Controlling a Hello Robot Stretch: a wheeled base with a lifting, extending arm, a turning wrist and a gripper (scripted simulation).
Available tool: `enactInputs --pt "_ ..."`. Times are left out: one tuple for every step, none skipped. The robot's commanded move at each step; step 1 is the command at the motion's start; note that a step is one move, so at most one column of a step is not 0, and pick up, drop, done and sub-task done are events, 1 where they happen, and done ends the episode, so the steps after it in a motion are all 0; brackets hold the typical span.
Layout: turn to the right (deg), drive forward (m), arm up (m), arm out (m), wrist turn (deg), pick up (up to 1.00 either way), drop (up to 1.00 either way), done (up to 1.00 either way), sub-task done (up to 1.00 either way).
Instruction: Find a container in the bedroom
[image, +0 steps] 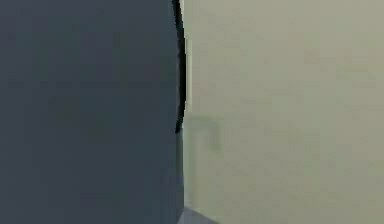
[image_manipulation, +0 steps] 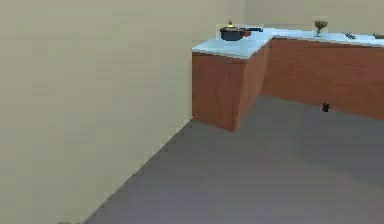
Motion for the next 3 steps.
enactInputs --pt "-45.0 0.0 0.0 0.0 0.0 0.0 0.0 0.0 0.0" --pt "-45.0 0.0 0.0 0.0 0.0 0.0 0.0 0.0 0.0" --pt "-45.0 0.0 0.0 0.0 0.0 0.0 0.0 0.0 0.0"
